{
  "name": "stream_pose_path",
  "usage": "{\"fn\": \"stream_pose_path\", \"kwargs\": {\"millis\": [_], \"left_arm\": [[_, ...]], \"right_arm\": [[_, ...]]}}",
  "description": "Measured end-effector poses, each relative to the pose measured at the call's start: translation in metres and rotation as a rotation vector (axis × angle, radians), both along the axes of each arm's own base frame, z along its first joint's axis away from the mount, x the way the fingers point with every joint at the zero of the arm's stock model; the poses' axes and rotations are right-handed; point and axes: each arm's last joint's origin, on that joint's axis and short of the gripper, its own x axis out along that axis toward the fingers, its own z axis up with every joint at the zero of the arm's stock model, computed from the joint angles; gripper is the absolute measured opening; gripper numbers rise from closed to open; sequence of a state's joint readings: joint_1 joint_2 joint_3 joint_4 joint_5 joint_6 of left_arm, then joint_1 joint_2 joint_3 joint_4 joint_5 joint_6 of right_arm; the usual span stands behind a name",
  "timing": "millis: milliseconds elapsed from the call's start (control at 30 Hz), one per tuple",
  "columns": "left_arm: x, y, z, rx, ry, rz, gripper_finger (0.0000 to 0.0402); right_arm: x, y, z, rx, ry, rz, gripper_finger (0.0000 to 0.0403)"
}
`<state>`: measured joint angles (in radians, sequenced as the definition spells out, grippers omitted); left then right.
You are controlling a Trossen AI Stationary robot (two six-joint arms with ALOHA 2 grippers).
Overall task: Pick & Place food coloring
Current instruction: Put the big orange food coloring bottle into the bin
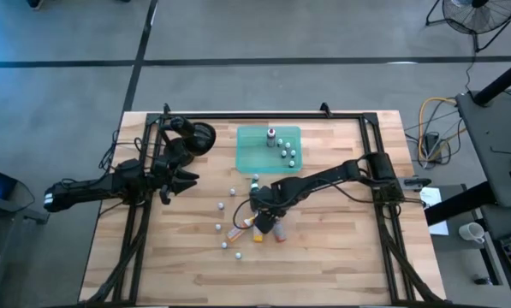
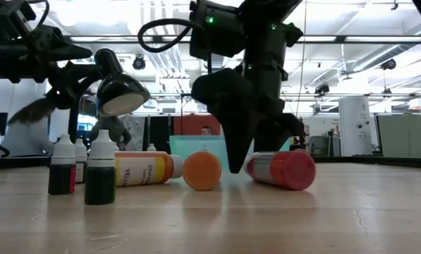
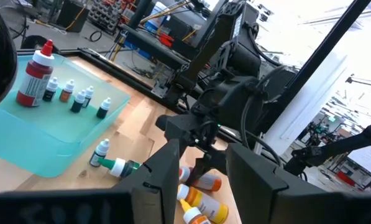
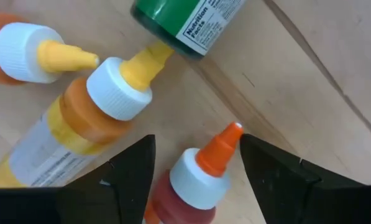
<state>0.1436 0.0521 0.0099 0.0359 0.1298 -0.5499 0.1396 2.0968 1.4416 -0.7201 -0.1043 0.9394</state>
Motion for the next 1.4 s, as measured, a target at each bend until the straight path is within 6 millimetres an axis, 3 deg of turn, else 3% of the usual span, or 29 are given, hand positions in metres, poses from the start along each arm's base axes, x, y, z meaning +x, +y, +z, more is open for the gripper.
{"fn": "stream_pose_path", "kwargs": {"millis": [533,1400], "left_arm": [[0.000,0.000,0.000,0.000,0.000,0.000,0.0106],[0.000,0.000,0.000,0.000,0.000,0.000,0.0106]], "right_arm": [[-0.009,-0.010,0.008,0.029,0.147,-0.104,0.0221],[-0.007,-0.008,0.010,0.226,0.177,-0.208,0.0203]]}}
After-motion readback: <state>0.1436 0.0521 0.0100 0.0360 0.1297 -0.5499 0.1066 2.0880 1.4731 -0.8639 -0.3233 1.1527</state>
